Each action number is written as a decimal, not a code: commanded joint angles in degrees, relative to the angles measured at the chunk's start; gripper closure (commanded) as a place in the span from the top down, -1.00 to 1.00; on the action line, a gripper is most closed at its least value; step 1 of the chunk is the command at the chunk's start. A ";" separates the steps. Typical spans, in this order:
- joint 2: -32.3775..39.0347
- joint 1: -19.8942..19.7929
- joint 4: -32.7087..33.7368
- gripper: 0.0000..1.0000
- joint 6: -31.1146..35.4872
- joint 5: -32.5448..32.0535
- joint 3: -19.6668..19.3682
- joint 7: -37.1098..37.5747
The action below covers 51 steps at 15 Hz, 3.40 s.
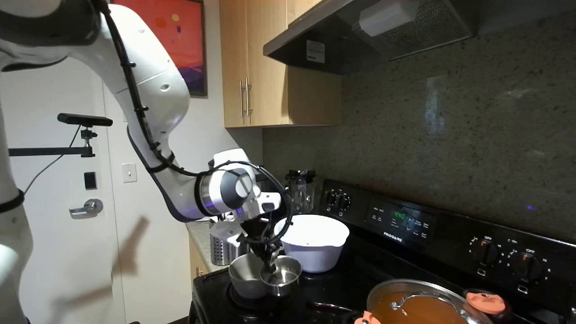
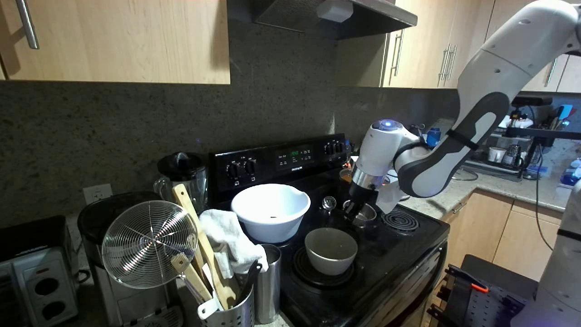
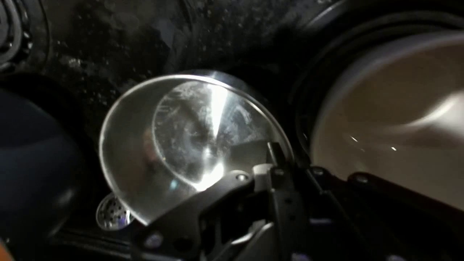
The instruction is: Use the towel to wipe the grey bowl, place the towel on the left side of the countertop, place the silver bowl inside the grey bowl then put the grey bowl inside the white basin
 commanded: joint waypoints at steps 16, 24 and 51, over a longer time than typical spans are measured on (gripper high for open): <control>0.19 5.85 3.27 -0.86 -3.39 -3.70 9.23 -0.34; 11.85 6.81 6.38 -0.86 -0.84 -10.51 8.30 5.88; 11.36 7.55 10.99 1.00 -1.10 -8.19 5.99 9.06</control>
